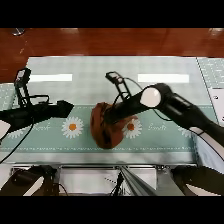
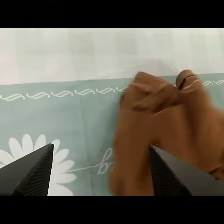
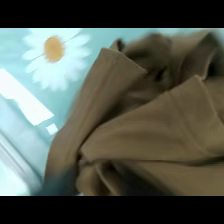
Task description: Fold the shirts.
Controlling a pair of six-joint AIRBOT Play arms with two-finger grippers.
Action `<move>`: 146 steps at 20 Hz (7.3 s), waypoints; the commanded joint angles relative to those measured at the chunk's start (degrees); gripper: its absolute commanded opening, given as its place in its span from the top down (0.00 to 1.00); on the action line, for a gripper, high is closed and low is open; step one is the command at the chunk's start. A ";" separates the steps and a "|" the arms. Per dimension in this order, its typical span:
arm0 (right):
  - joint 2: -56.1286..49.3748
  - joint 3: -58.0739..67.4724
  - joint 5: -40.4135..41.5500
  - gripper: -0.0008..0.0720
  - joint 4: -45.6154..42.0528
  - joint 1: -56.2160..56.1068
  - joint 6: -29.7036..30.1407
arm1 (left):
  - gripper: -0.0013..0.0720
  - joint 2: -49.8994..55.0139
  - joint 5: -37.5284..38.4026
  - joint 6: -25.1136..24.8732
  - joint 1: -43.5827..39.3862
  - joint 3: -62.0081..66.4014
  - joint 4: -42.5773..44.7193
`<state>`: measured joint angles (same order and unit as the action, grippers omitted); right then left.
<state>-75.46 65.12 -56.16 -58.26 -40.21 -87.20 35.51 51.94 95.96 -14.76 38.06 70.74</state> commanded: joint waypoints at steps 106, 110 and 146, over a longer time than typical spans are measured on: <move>-1.36 1.05 2.99 0.95 -1.36 55.15 -1.51 | 0.69 47.17 -4.83 -21.09 16.28 28.41 -26.27; -3.65 4.35 2.45 0.15 3.56 56.02 -1.40 | 0.02 48.89 6.08 -19.63 18.64 32.35 -23.89; 25.86 -37.18 -2.36 0.14 17.92 72.61 17.57 | 0.96 42.36 -3.26 -39.36 7.65 -2.10 -57.24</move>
<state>-49.60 27.62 -60.73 -43.77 32.38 -70.94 77.36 46.61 57.74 -7.64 33.98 13.87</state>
